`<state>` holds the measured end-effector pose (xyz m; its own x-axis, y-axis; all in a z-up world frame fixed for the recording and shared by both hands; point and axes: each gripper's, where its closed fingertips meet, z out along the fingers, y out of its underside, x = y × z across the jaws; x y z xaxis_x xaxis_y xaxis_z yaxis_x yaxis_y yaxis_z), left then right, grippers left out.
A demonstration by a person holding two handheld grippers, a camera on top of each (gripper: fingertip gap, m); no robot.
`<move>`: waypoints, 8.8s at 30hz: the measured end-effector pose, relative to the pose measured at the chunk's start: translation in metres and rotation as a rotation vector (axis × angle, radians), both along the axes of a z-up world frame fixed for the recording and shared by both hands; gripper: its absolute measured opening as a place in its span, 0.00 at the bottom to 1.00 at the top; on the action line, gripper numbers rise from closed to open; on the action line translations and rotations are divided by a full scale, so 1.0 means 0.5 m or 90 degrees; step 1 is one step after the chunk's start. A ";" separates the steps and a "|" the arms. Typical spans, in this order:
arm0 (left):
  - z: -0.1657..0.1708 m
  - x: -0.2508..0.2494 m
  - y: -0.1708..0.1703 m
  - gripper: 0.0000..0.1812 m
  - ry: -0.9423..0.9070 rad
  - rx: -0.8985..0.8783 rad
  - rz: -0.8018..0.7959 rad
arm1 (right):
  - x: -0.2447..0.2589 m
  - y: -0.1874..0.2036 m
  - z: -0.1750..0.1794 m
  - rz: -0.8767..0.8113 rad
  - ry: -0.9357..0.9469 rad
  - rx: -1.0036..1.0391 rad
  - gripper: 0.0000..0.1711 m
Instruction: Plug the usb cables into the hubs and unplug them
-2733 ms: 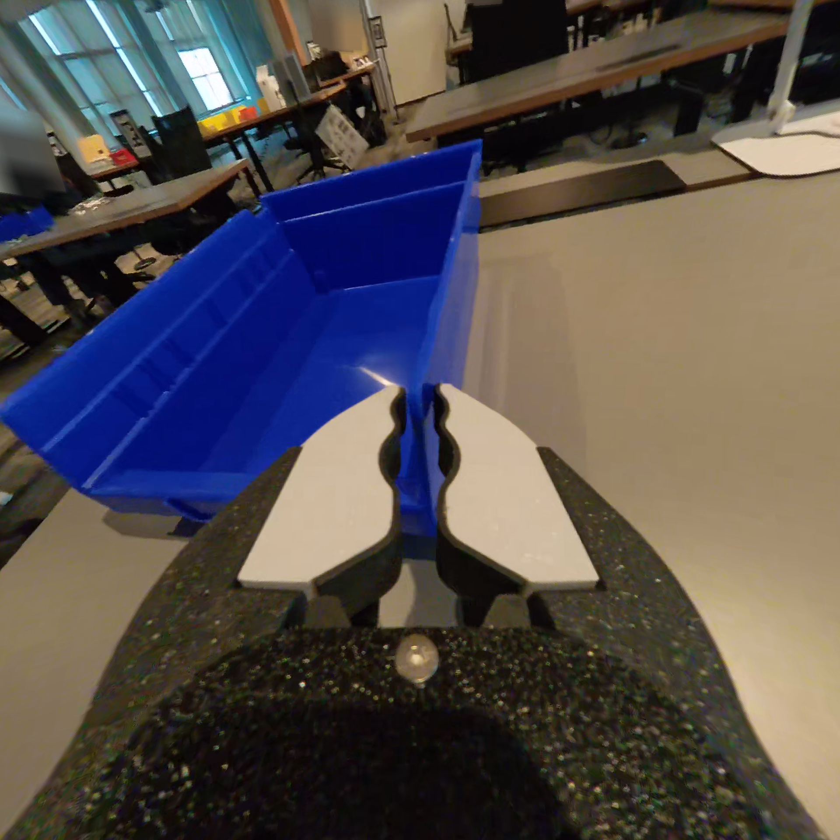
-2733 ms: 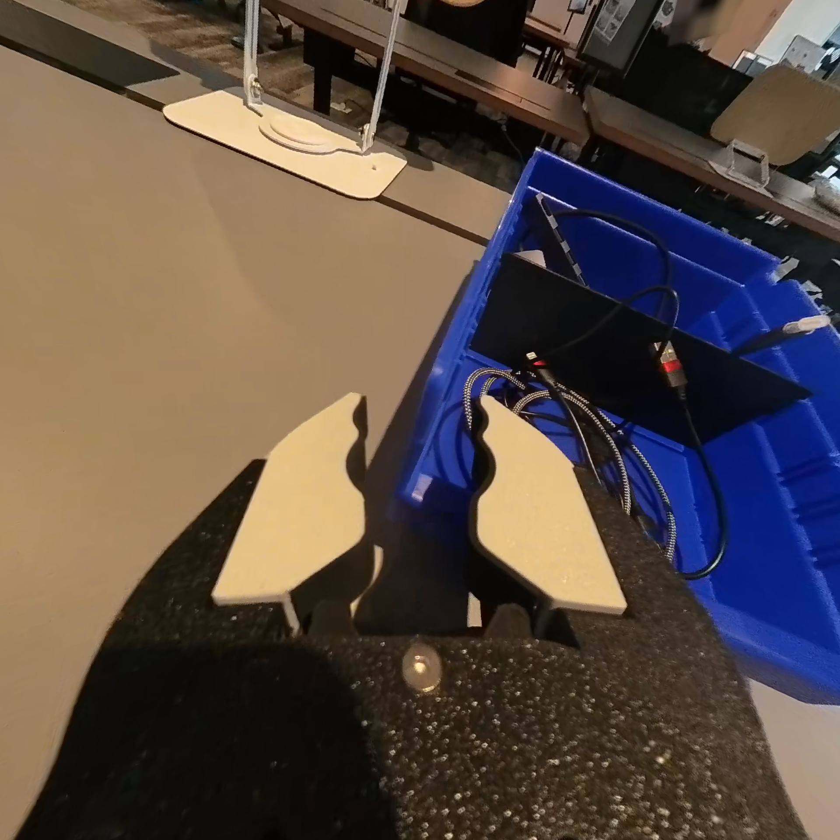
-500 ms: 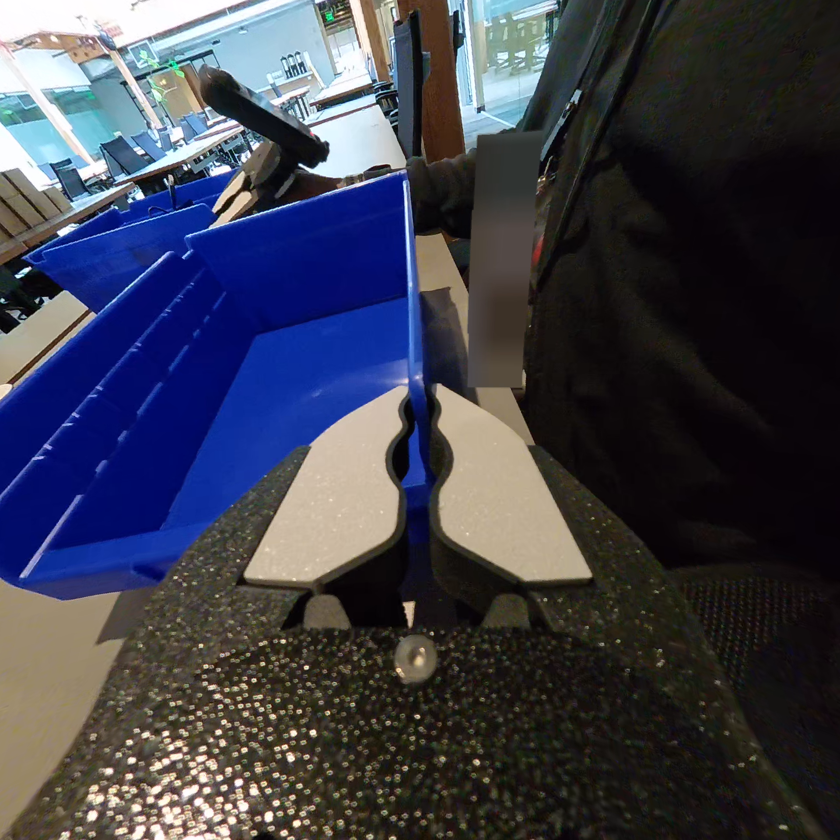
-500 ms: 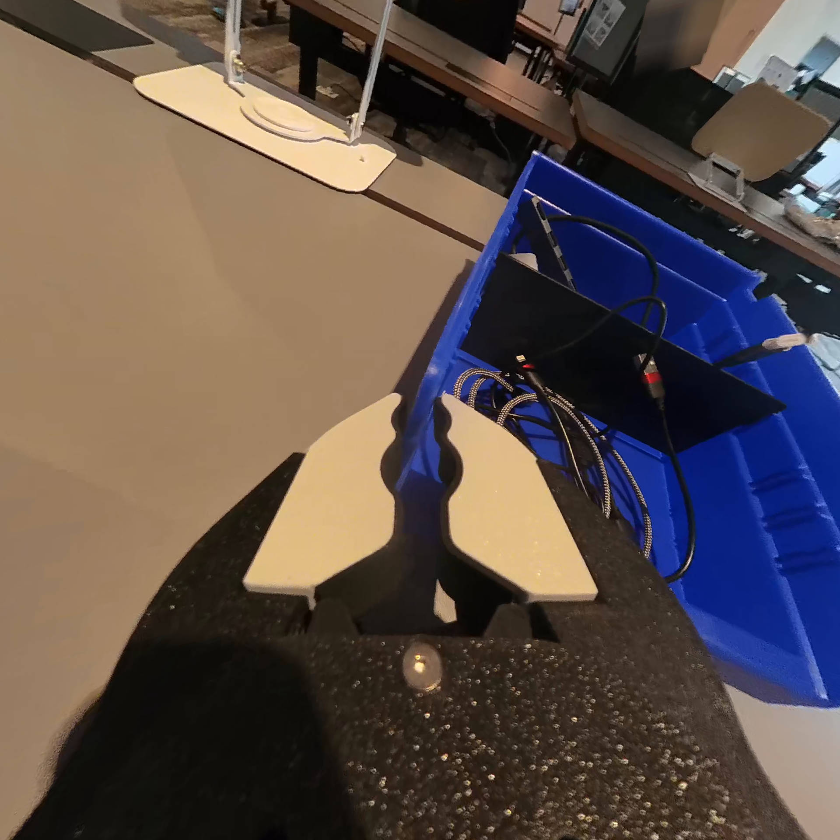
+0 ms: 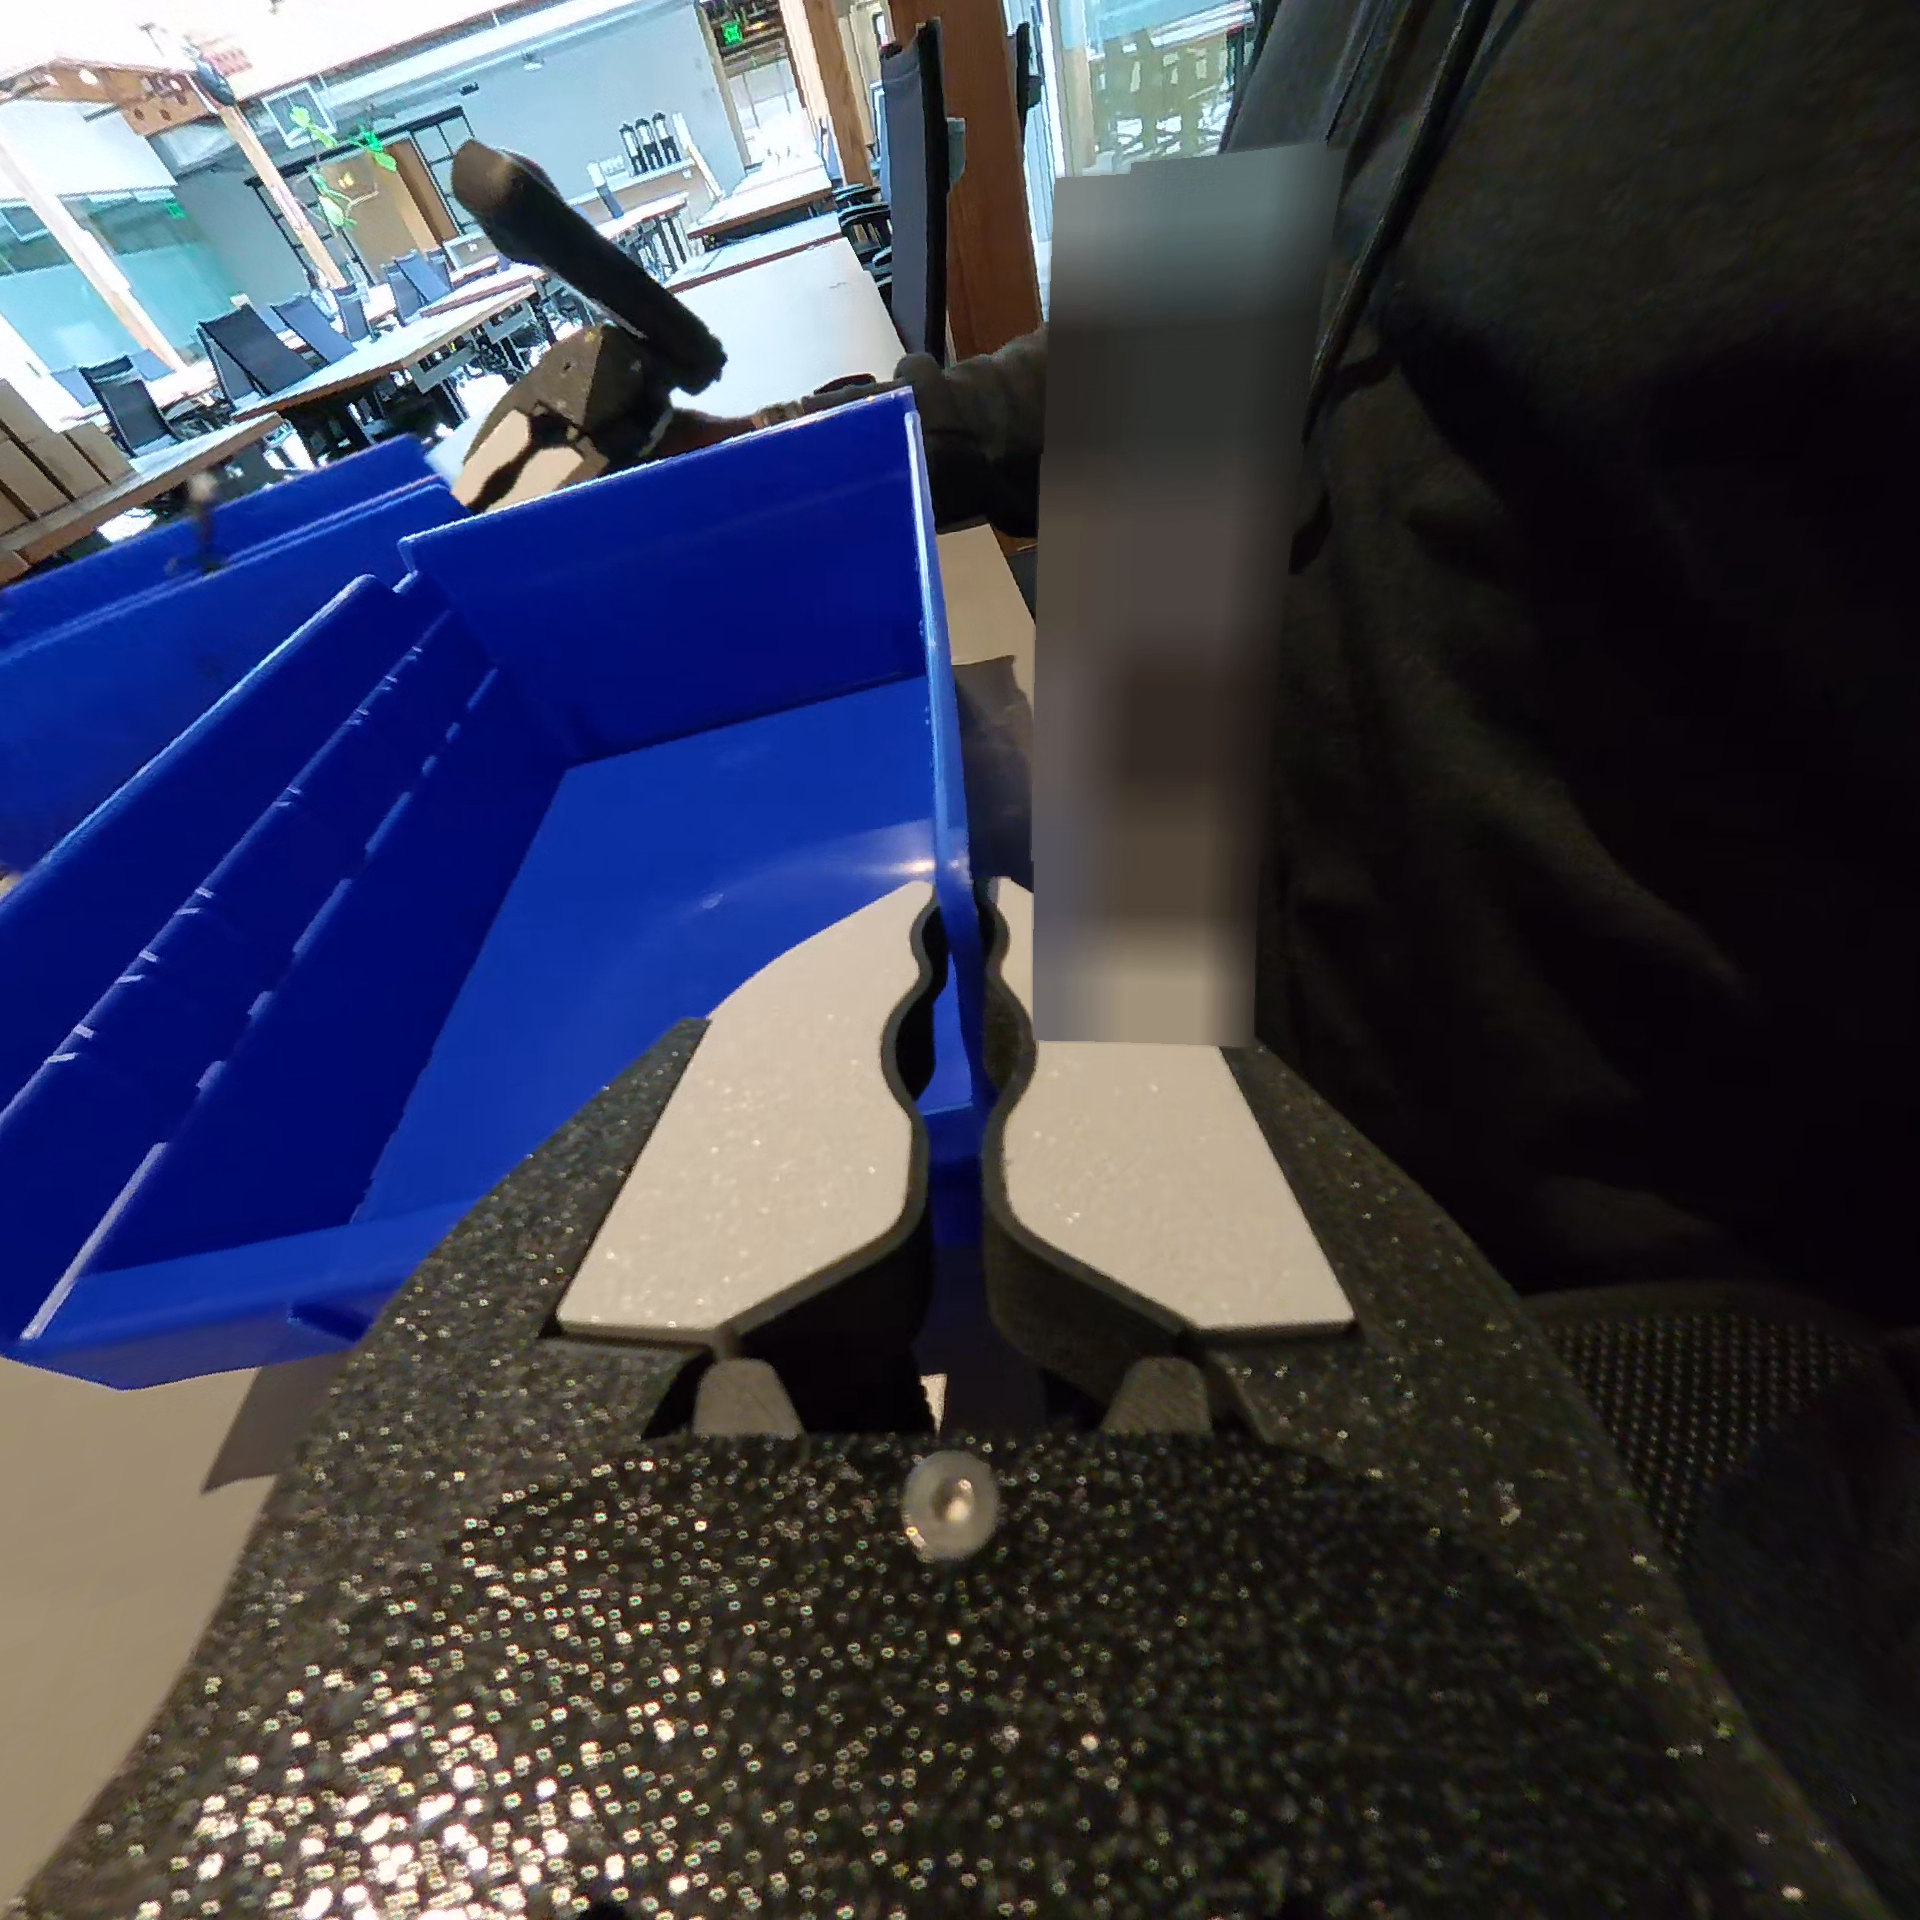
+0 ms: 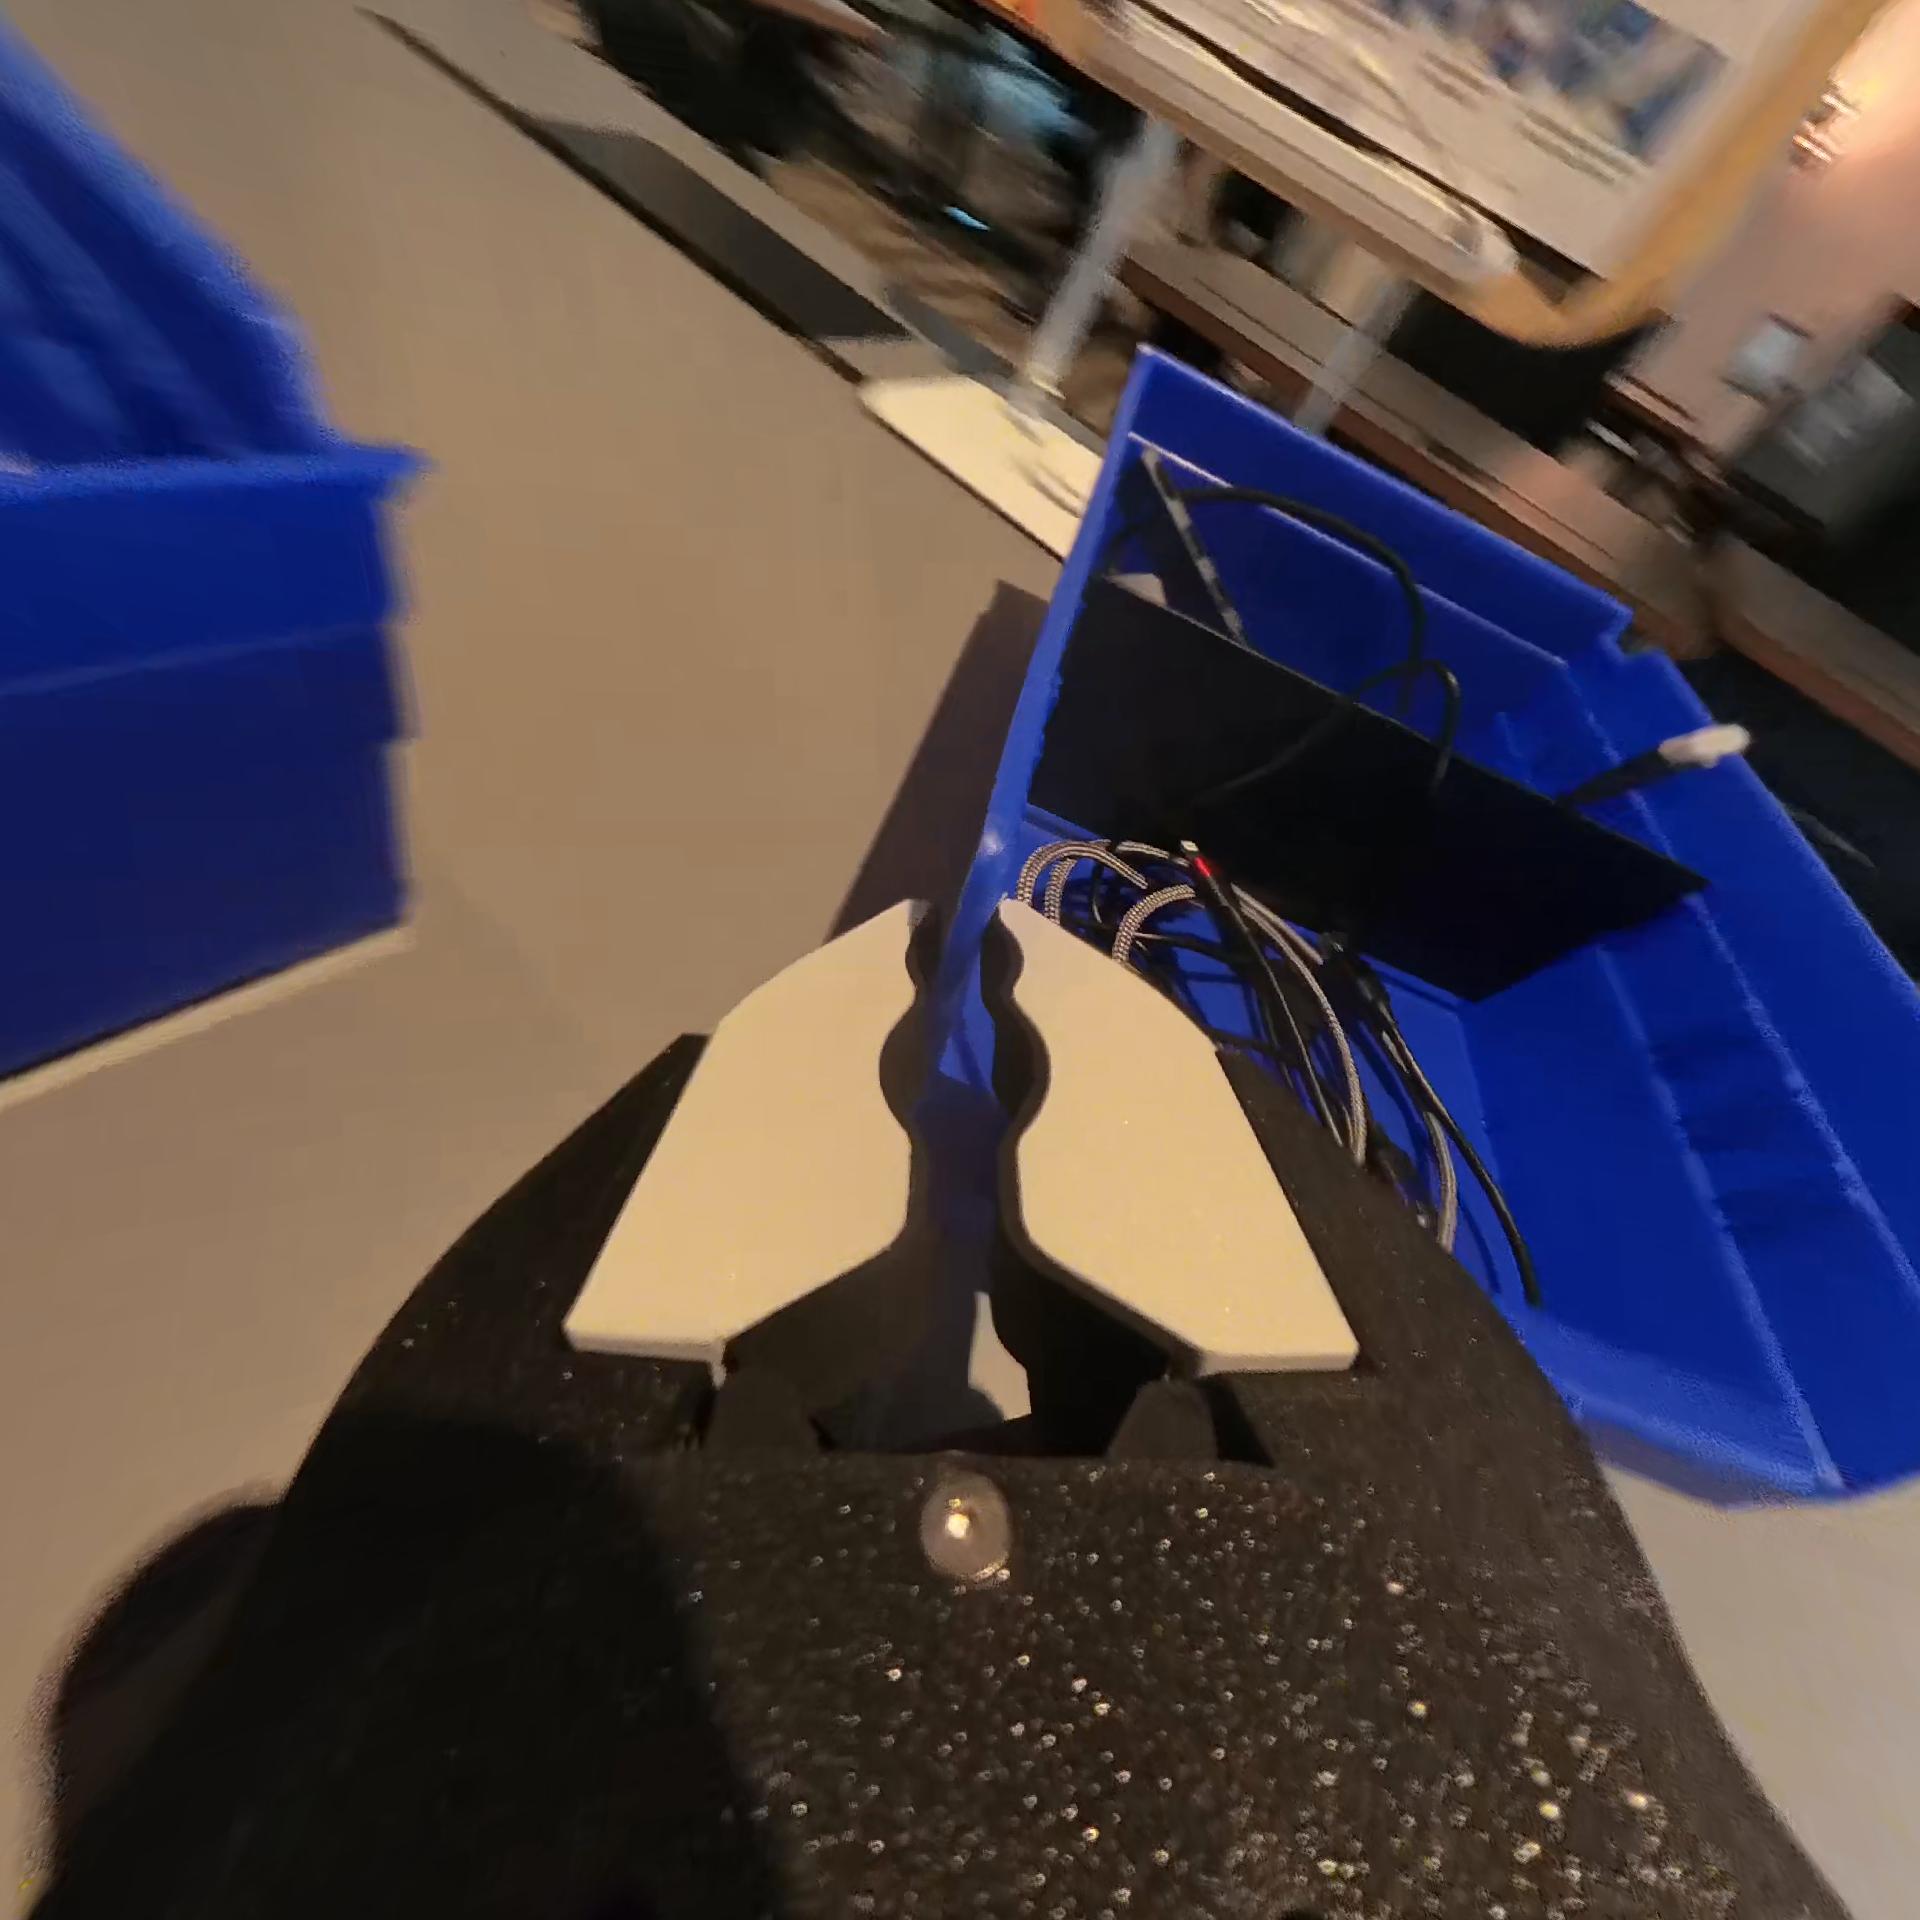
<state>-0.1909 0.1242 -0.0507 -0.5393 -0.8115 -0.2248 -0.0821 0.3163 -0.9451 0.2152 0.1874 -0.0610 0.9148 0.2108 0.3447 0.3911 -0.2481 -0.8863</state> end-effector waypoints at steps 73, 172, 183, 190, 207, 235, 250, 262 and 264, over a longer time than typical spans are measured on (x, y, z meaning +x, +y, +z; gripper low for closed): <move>0.132 0.042 -0.054 0.18 -0.188 -0.170 0.052 | -0.028 0.059 0.099 0.322 0.089 0.121 0.14; 0.027 0.189 0.456 0.10 0.253 0.067 0.628 | 0.055 0.025 -0.046 0.098 -0.215 0.005 0.08; 0.053 0.164 0.460 0.20 0.160 0.121 0.914 | 0.056 0.028 -0.053 0.088 -0.235 -0.003 0.07; 0.106 0.209 0.464 0.24 0.057 0.178 0.935 | 0.054 0.028 -0.056 0.091 -0.244 -0.007 0.07; 0.027 -0.035 0.518 0.28 0.207 0.110 1.148 | 0.050 0.027 -0.060 0.097 -0.257 -0.011 0.07; -0.008 0.197 0.635 0.25 0.179 0.038 1.096 | 0.051 0.028 -0.062 0.092 -0.260 -0.014 0.07; -0.016 0.158 0.644 0.21 0.162 0.038 1.119 | 0.050 0.027 -0.063 0.094 -0.262 -0.015 0.07; -0.016 0.068 0.617 0.21 0.188 0.026 1.153 | 0.050 0.027 -0.063 0.093 -0.262 -0.015 0.07; -0.018 0.024 0.609 0.21 0.188 0.003 1.175 | 0.050 0.027 -0.064 0.092 -0.264 -0.015 0.07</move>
<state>-0.1788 0.4286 -0.0595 0.8893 -0.3422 -0.3033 -0.4200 -0.3493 -0.8376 0.2404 0.2010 -0.0928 0.6608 0.3395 0.6694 0.7445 -0.1833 -0.6419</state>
